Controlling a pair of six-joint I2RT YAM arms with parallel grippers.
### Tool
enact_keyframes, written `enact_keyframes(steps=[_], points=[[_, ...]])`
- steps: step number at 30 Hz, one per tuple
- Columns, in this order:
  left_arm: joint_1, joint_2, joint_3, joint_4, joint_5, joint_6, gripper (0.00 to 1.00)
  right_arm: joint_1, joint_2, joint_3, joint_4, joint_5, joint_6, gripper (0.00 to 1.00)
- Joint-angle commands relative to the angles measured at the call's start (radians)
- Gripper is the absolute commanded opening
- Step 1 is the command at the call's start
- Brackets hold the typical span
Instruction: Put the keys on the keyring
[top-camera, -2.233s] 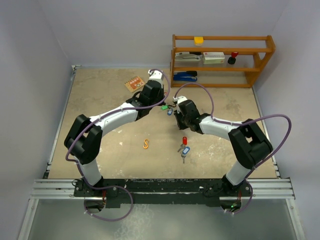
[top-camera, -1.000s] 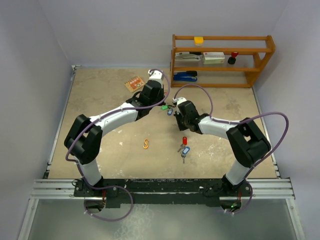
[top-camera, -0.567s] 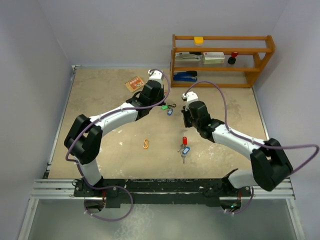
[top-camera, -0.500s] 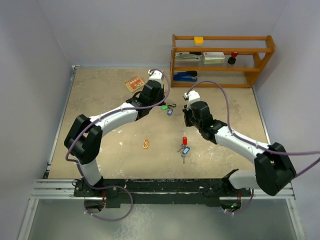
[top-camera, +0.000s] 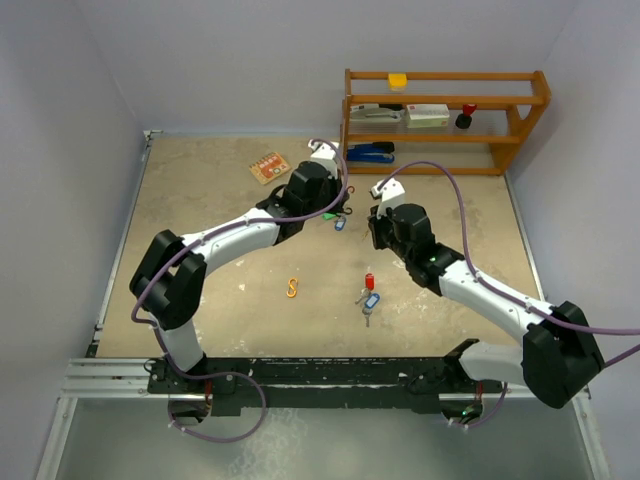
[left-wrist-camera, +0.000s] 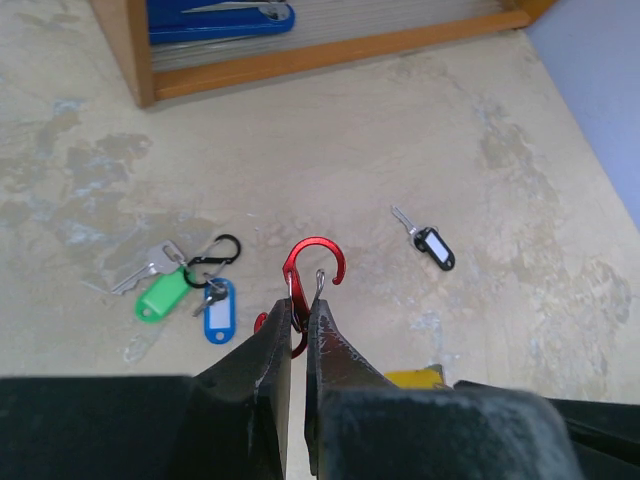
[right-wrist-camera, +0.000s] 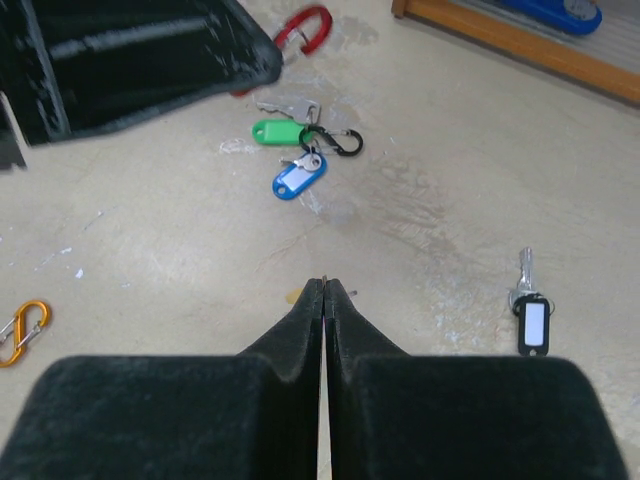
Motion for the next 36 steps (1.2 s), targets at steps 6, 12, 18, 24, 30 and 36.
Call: enact_keyframes(steps=[6,12,18,24,30,36], points=[[-0.019,-0.005,0.033,0.063,0.121,0.007,0.0,-0.009,0.045,0.13,0.086,-0.021,-0.06,0.0],[-0.019,0.006,0.068,-0.007,0.147,0.041,0.0,-0.025,0.065,0.163,0.09,-0.048,-0.068,0.0],[-0.019,0.027,0.092,-0.042,0.182,0.051,0.0,-0.029,0.062,0.156,0.101,-0.057,-0.071,0.0],[-0.018,0.038,0.101,-0.054,0.21,0.057,0.0,-0.037,0.058,0.152,0.101,-0.058,-0.076,0.0],[-0.018,0.039,0.101,-0.057,0.222,0.061,0.0,-0.043,0.068,0.15,0.099,-0.066,-0.076,0.0],[-0.019,0.04,0.102,-0.054,0.241,0.062,0.0,-0.049,0.084,0.152,0.102,-0.074,-0.076,0.0]])
